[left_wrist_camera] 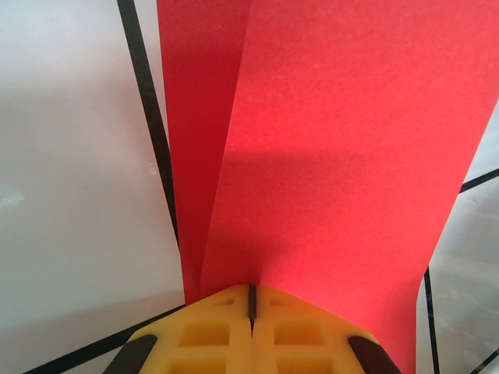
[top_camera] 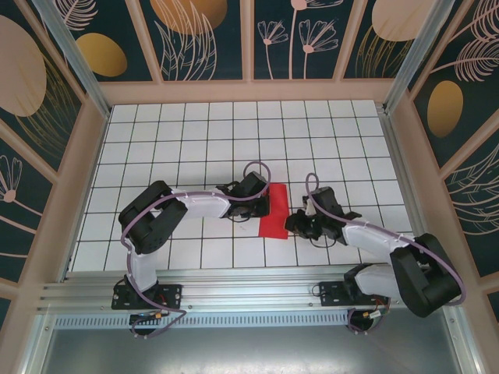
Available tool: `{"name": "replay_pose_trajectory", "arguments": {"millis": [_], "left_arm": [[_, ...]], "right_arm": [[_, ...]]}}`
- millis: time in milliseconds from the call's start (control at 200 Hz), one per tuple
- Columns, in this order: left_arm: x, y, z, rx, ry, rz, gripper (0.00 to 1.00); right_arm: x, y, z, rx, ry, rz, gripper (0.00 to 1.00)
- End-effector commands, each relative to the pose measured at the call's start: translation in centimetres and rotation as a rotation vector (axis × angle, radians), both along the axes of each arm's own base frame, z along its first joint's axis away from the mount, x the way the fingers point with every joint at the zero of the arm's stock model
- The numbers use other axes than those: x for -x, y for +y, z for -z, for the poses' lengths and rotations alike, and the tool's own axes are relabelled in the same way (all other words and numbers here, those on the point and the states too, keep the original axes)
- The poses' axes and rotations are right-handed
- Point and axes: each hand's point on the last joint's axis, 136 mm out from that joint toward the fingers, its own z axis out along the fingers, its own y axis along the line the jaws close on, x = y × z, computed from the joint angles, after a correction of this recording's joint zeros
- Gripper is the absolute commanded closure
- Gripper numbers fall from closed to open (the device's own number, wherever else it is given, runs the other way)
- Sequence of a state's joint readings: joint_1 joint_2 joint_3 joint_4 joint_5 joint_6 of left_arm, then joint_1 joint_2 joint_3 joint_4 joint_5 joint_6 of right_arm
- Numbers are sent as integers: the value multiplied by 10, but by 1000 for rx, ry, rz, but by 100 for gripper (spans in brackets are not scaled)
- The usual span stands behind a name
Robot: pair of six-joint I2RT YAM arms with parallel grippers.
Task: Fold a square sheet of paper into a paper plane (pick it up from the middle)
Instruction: Fold the square sheet of paper in half at the center of the table.
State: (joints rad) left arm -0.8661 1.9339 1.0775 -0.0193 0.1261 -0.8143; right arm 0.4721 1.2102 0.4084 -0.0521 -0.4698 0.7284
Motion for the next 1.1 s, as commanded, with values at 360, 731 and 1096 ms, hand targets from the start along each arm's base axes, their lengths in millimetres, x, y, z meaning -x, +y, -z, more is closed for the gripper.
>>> {"name": "replay_pose_trajectory", "arguments": {"millis": [360, 731, 1096], "left_arm": [[22, 26, 41, -147, 87, 17, 100], [21, 29, 42, -162, 85, 14, 100], [21, 29, 42, -163, 85, 14, 100]], "right_arm": [[-57, 8, -13, -83, -103, -45, 83], [-50, -18, 35, 67, 19, 4, 83], [-81, 9, -26, -83, -113, -38, 82]]}}
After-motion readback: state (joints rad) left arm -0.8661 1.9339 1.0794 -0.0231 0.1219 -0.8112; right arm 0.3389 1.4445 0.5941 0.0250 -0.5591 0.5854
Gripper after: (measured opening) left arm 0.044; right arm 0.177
